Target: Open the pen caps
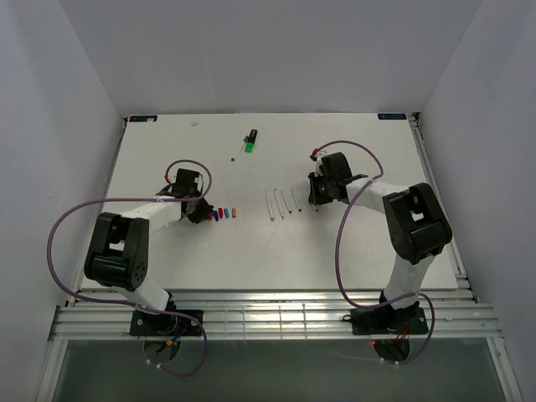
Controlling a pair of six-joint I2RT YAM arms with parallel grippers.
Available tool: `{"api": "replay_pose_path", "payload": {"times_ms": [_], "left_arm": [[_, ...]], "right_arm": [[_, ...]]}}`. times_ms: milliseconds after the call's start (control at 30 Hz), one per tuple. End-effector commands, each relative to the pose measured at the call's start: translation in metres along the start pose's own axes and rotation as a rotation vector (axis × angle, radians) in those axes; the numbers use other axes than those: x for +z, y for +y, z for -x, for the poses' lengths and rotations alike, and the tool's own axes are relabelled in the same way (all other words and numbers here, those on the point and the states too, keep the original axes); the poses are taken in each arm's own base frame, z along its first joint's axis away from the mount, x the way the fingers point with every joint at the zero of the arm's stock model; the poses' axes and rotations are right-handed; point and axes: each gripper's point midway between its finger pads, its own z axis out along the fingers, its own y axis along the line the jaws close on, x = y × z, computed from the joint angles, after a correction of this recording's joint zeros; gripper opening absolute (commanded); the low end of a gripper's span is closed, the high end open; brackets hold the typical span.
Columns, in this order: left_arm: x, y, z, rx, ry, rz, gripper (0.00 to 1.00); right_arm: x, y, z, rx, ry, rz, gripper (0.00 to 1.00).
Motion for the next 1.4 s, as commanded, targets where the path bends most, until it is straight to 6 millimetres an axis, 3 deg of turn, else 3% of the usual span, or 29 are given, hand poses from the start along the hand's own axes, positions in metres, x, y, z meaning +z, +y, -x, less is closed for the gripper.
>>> {"api": "replay_pose_path", "payload": {"times_ms": [0,200,433,567,633,667,767,900,1000,1033,1100,1133,1200,1367], "left_arm": [[0.000,0.011,0.001,-0.003,-0.007,0.051,0.35],[-0.004,0.019,-0.003,-0.013,-0.013,0.065,0.50],[-0.009,0.011,0.005,-0.010,-0.029,0.045,0.64],[-0.021,0.003,0.018,-0.007,-0.073,0.030,0.79],[-0.028,-0.002,0.027,-0.005,-0.103,0.017,0.96],[-0.033,-0.009,0.037,-0.004,-0.129,0.000,0.97],[-0.034,-0.028,0.054,0.012,-0.159,-0.034,0.98],[-0.040,-0.079,0.094,0.067,-0.222,-0.148,0.98],[-0.035,-0.111,0.111,0.146,-0.275,-0.211,0.96],[-0.042,-0.134,0.125,0.192,-0.317,-0.280,0.93],[-0.039,-0.152,0.132,0.232,-0.335,-0.332,0.88],[-0.033,-0.172,0.134,0.292,-0.332,-0.407,0.86],[-0.024,-0.186,0.139,0.340,-0.332,-0.448,0.80],[0.025,-0.227,0.147,0.445,-0.265,-0.530,0.59]], "right_arm": [[0.002,0.008,0.007,0.000,-0.025,0.024,0.08],[0.005,0.007,0.006,0.000,-0.020,0.025,0.09],[0.003,0.011,0.008,0.002,-0.025,0.041,0.11],[0.004,0.018,0.005,0.013,-0.015,0.080,0.13],[0.005,0.023,0.011,0.022,-0.039,0.107,0.15],[0.006,0.025,0.009,0.027,-0.035,0.118,0.17],[0.007,0.032,0.008,0.047,-0.039,0.155,0.19],[0.005,0.033,0.012,0.055,-0.054,0.148,0.30],[-0.003,0.028,0.022,0.049,-0.088,0.115,0.42],[-0.005,0.027,0.026,0.048,-0.099,0.105,0.44],[-0.011,0.028,0.033,0.053,-0.112,0.094,0.49],[-0.014,0.028,0.040,0.057,-0.123,0.091,0.50],[-0.022,0.028,0.047,0.070,-0.134,0.080,0.55],[-0.041,0.031,0.045,0.069,-0.142,0.076,0.59]]}}
